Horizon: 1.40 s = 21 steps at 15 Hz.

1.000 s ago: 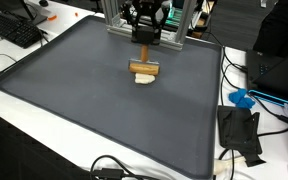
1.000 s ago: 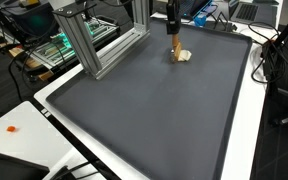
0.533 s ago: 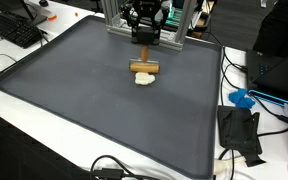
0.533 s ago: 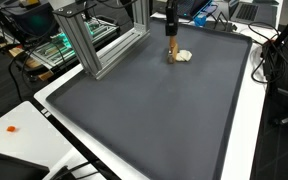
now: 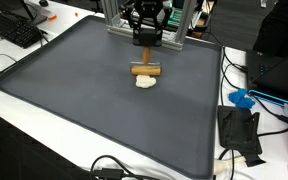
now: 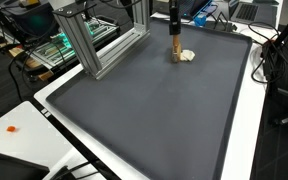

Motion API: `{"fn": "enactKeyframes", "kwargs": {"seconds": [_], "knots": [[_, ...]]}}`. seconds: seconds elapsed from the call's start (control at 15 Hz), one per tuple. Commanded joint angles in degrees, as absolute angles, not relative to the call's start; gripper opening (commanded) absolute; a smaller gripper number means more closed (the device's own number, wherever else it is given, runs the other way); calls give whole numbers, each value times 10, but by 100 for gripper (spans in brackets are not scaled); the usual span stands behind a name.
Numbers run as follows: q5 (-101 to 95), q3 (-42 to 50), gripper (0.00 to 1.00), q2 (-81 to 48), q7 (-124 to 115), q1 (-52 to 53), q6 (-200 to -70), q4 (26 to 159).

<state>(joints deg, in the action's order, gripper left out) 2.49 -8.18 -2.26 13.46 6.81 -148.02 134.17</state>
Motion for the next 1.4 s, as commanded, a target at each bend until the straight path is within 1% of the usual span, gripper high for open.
{"fn": "enactKeyframes", "kwargs": {"seconds": [0.0,0.8,0.93,1.07,1.33], "knots": [[37,-85,28,-8,167,70,-1489,1344],[57,-91,28,-43,192,71,-1520,1332],[62,-92,59,-42,194,72,-1518,1330],[60,-92,23,-44,196,72,-1520,1330],[58,-93,23,-46,198,73,-1518,1329]]}}
